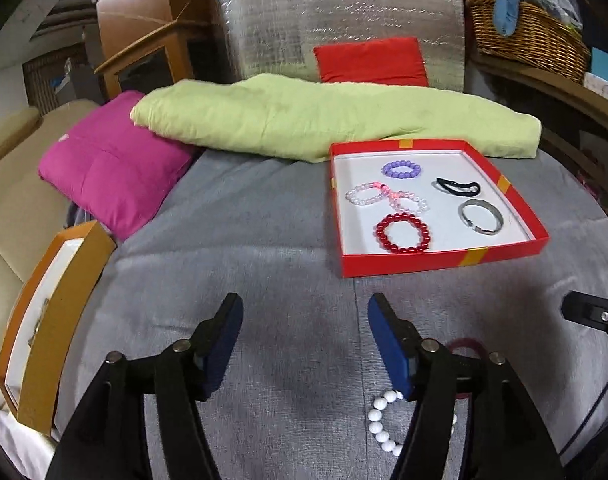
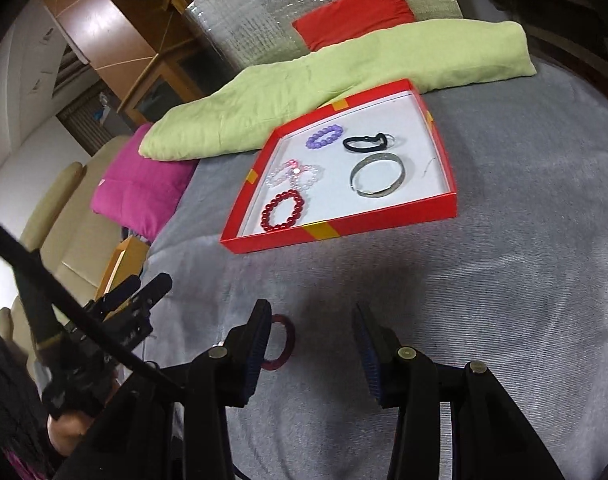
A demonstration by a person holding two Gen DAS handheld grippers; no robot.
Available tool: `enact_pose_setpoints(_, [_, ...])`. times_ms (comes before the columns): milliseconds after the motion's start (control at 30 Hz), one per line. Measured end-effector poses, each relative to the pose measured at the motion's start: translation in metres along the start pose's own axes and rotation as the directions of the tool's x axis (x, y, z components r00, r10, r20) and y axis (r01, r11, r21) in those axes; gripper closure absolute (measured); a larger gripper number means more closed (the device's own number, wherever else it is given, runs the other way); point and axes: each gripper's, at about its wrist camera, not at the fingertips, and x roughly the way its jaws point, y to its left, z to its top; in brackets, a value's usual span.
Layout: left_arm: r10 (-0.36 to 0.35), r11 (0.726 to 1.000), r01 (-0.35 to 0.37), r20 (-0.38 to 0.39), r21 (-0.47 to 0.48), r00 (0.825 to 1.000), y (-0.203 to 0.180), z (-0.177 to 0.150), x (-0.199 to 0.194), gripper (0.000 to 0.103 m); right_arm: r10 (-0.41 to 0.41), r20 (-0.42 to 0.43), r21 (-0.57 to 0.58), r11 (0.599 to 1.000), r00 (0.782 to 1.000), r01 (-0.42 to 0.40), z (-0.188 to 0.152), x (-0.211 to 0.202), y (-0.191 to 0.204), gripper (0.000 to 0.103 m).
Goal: Organize jewelry
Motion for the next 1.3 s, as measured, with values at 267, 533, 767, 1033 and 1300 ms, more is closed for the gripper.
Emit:
enact_pose_setpoints(267, [0.014, 0.997, -0.016, 0.033, 0.076, 0.999, -0.008, 0.007, 0.003, 0.035, -0.016, -0.030, -0.022, 1.000, 0.999, 0.015, 0.002, 0.012, 0.009, 0.058])
enact_pose_setpoints(533, [0.016, 0.996, -0.017, 0.011, 0.092, 1.000, -0.004, 0.006, 0.012, 0.035, -0.045, -0.055, -0.055, 0.998, 0.997, 0.042, 0.002, 0.023, 0.015, 0.058])
enact_pose_setpoints(767, [0.008, 0.995, -0.007, -0.012, 0.103, 1.000, -0.006, 0.005, 0.017, 0.035, -0.064, -0.093, -0.055, 0.997, 0.994, 0.059, -0.002, 0.031, 0.012, 0.057])
enact_pose_setpoints(1033, [0.009, 0.991, -0.001, -0.060, 0.133, 0.998, -0.012, 0.001, 0.027, 0.035, -0.056, -0.134, -0.033, 0.998, 0.989, 0.052, -0.002, 0.037, 0.009, 0.057])
enact_pose_setpoints(1300, [-0.007, 0.992, 0.019, -0.097, 0.125, 0.995, -0.009, 0.000, 0.033, 0.035, -0.050, -0.162, -0.035, 0.998, 0.986, 0.045, -0.004, 0.042, 0.011, 0.057])
